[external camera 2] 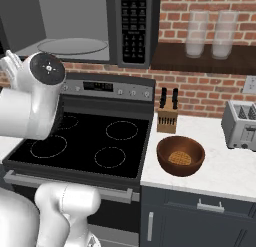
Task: Open the microwave, place the bowl with waffle inside the microwave, then close the microwave door and turn it on.
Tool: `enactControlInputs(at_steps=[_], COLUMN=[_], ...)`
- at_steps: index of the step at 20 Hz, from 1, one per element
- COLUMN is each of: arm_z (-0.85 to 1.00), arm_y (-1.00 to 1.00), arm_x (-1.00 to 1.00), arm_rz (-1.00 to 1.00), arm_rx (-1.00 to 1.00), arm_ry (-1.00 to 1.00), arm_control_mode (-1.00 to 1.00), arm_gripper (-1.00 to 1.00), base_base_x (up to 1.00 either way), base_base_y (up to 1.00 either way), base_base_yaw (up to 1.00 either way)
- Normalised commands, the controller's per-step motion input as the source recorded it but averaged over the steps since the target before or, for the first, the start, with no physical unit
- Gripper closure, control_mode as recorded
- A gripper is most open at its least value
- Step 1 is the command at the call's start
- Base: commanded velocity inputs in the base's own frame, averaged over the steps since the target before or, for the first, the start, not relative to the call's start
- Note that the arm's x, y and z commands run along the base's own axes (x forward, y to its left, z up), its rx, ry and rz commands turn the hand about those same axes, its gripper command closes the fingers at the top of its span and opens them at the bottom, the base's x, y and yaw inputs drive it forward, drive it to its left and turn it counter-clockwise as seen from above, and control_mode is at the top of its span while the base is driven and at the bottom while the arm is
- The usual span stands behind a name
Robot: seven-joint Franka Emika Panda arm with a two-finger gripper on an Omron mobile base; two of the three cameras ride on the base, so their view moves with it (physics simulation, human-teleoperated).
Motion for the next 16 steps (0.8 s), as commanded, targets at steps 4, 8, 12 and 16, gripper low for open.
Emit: enactControlInputs(at_steps=[4,8,12,16], arm_z=[-0.21,-0.63,-0.76,-0.76], arm_y=[-0.76,-0.97,-1.00,-1.00], arm_x=[0.00,-0.08,-0.41,-0.28], arm_rz=[-0.22,-0.42,-0.45,-0.36], arm_rx=[-0.65,-0.30,0.03,0.12], arm_ry=[0.14,0.09,0.03,0.01], arm_control_mode=[-1.00,-1.00,-1.00,-1.00], arm_gripper=[1.00,1.00,1.00,1.00], base_base_x=[0.00,0.00,0.00,0.00], base_base_y=[0.00,0.00,0.00,0.00], base_base_yaw=[0.00,0.00,0.00,0.00])
